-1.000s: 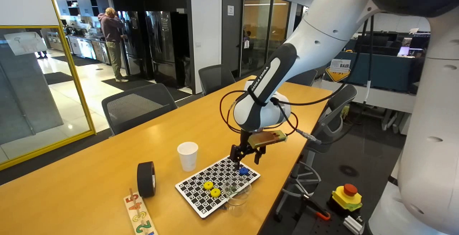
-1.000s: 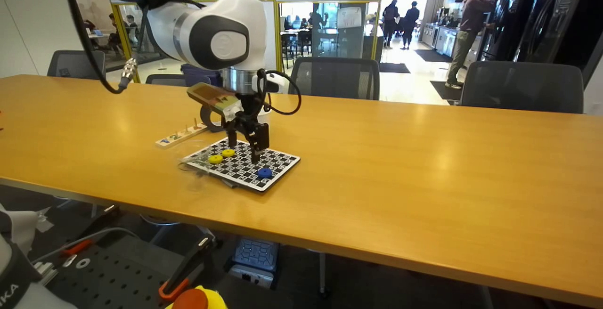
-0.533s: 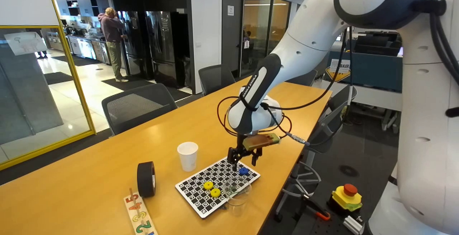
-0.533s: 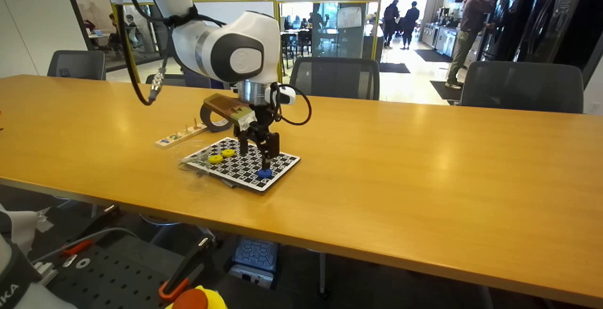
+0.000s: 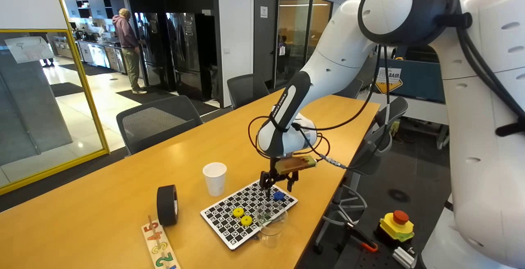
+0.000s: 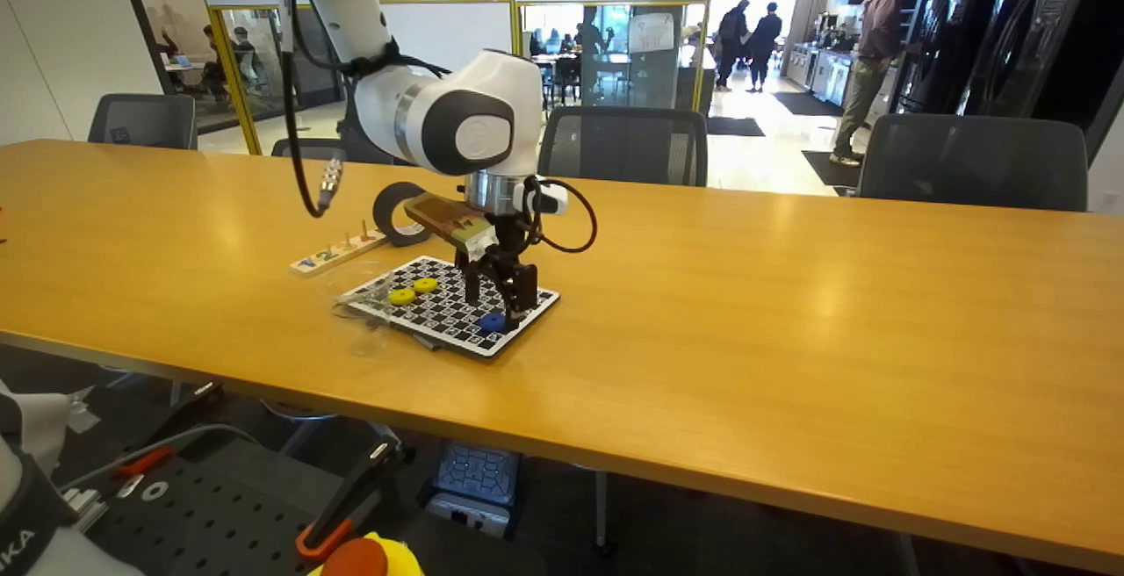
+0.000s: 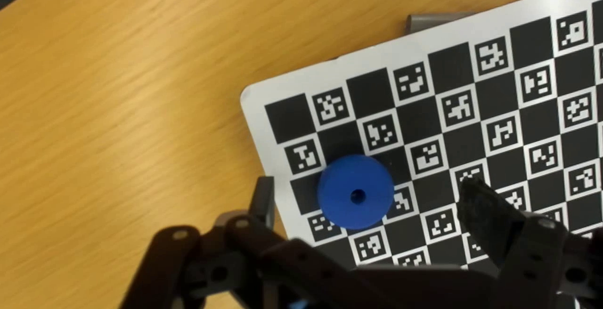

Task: Put the round blue block in the white cup then put the two round yellow blocks in the clear cup

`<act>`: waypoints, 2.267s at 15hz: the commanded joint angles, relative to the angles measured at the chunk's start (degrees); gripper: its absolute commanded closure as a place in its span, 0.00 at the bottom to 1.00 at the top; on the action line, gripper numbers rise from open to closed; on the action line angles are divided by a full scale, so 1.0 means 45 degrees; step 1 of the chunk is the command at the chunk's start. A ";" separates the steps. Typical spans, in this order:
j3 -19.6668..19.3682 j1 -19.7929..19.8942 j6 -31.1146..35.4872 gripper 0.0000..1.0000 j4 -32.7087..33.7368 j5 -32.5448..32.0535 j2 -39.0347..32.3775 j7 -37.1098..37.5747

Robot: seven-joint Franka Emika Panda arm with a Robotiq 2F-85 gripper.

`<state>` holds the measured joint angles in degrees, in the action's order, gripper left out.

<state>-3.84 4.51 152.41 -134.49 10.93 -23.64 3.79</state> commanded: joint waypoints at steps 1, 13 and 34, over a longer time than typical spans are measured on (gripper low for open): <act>-0.0026 0.0084 -0.0094 0.00 0.0510 -0.0129 -0.0378 0.0263; 0.0042 0.0262 -0.0039 0.79 0.0485 -0.0025 -0.0333 0.0223; 0.0777 -0.1386 -0.1083 0.80 0.5371 -0.1081 -0.0581 0.0979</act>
<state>-1.06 -1.08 149.99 -116.76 6.97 -22.65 7.85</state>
